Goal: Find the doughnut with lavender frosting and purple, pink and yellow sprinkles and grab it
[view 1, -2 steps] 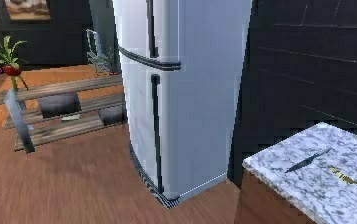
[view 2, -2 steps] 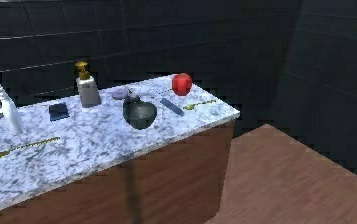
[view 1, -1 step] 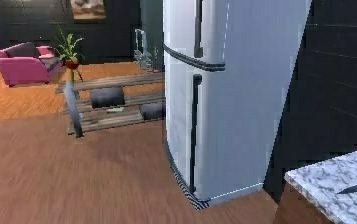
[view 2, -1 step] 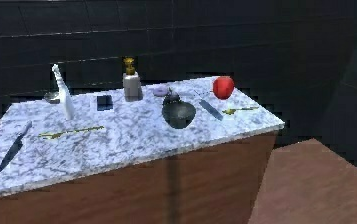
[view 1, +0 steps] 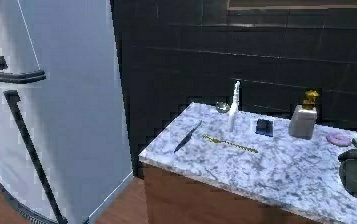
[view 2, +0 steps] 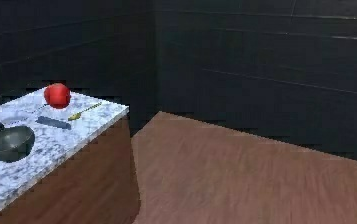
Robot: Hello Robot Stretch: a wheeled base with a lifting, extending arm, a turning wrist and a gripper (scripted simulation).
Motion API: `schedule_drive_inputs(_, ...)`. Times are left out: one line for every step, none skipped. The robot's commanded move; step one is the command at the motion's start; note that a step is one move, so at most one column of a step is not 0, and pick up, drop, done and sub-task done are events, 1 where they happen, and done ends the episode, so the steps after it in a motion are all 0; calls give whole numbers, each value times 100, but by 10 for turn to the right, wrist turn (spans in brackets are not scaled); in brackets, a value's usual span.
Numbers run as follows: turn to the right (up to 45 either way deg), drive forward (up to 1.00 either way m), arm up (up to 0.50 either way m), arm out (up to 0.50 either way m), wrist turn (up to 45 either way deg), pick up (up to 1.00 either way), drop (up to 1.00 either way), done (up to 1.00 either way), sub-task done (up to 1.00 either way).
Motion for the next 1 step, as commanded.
schedule_drive_inputs(420,0,0,0,0,0,0,0,0)
